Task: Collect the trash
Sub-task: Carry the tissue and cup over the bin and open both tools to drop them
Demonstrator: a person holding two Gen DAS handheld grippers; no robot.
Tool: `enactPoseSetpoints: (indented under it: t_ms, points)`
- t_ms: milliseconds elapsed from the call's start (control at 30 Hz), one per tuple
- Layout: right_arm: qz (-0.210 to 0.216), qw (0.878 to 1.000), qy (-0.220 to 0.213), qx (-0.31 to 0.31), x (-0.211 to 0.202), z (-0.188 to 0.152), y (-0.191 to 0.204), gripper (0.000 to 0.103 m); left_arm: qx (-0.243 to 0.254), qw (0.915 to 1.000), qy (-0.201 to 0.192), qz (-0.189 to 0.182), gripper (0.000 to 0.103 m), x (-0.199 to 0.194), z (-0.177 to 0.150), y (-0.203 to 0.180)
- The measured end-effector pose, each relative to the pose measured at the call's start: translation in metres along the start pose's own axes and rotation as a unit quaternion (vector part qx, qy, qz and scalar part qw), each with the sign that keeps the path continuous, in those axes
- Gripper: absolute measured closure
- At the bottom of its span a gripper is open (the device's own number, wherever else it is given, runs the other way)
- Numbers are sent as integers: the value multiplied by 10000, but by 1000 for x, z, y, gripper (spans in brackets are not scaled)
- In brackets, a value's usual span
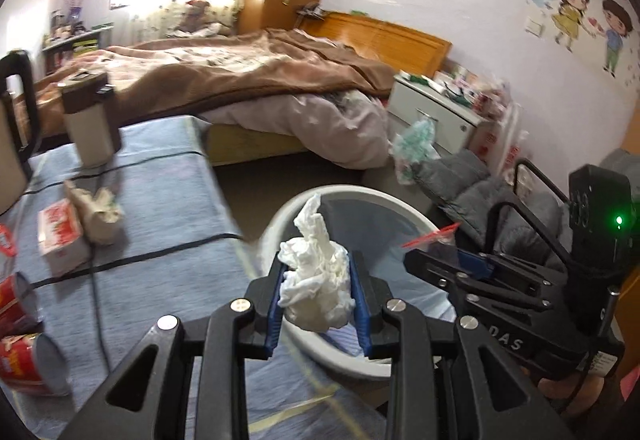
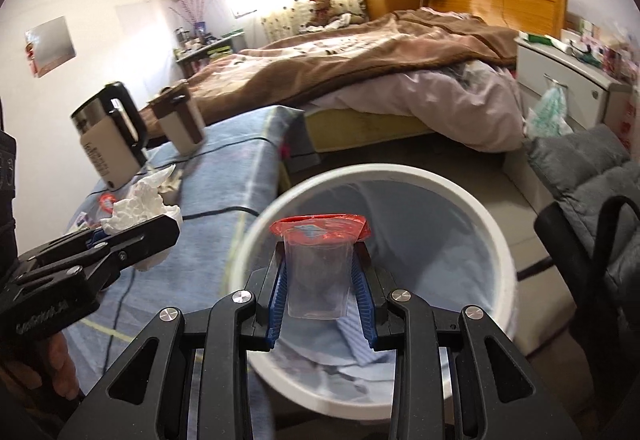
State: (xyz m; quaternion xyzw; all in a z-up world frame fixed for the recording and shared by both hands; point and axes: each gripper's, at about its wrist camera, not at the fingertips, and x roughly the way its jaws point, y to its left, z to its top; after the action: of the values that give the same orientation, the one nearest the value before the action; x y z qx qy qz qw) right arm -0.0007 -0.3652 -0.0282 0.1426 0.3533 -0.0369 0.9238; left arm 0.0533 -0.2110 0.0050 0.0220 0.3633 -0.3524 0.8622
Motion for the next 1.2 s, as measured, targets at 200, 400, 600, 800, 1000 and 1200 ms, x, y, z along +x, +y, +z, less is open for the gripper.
enactPoseSetpoints:
  t_ms: [200,400,600,800,1000,1200]
  points:
    - [-177,9997,49,176,3,-1,-24,71,62,9997,246,-42,72,24,0,-16]
    - [-370,9988,184,243,12,-2,-38,71,99,9992,398,39,64,40,-1,-23]
    - [-613,9969,446,191,23,-5,-49,71,83,9990,426,-41,45,44,-1,-25]
    - [-670,9965,482,148,24,-8,-51,47,72,9994,347,11,44,36,-2,-22]
    - [-649,9969,428,110,20,-9,-45,47,1,9998,208,19,44,19,-2,-11]
    - [-508,9982,314,-30,12,-7,-23,47,-88,9997,-40,244,42,-8,-7,11]
